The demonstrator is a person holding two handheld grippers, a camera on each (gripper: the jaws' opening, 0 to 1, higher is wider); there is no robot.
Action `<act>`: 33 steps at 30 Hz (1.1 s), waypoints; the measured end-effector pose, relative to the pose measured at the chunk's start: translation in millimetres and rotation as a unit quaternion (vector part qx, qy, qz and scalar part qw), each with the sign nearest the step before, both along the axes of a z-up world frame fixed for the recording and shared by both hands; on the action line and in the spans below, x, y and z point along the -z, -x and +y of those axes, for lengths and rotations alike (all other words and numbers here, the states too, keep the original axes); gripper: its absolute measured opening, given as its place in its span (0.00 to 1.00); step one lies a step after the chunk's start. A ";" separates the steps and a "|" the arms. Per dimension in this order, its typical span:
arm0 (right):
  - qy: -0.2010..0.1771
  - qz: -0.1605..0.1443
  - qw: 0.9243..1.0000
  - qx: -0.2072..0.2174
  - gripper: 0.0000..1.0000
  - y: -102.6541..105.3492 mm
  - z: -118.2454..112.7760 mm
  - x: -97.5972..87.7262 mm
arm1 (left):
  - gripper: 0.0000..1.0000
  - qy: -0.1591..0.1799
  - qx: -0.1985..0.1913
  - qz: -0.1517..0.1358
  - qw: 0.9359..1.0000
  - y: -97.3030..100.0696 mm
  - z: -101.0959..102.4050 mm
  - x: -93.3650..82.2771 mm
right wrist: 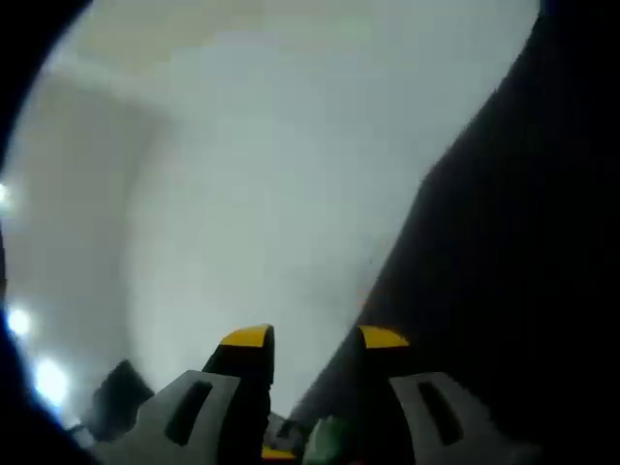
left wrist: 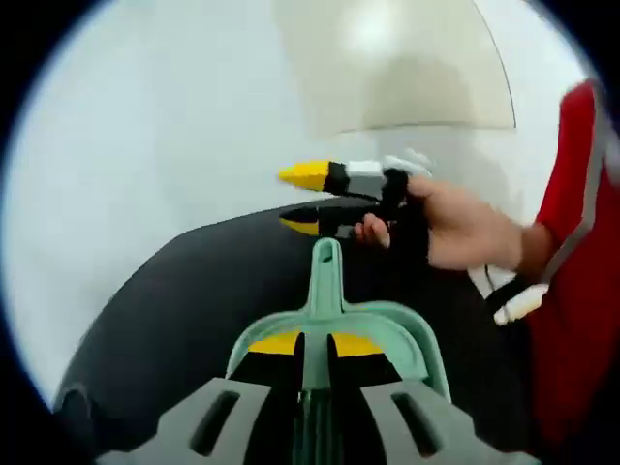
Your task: Pick up the broom and sweep the trash on the tabletop into the dustpan.
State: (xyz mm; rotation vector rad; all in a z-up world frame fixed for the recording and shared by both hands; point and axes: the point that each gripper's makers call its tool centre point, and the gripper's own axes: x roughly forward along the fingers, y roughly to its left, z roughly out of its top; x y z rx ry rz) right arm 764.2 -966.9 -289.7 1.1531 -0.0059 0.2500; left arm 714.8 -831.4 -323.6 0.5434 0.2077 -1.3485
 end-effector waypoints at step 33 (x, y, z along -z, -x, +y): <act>-0.070 0.128 0.982 -0.119 0.11 30.1 42.8 32.3 | 0.06 0.066 0.016 0.024 0.997 4.7 -4.0 -0.3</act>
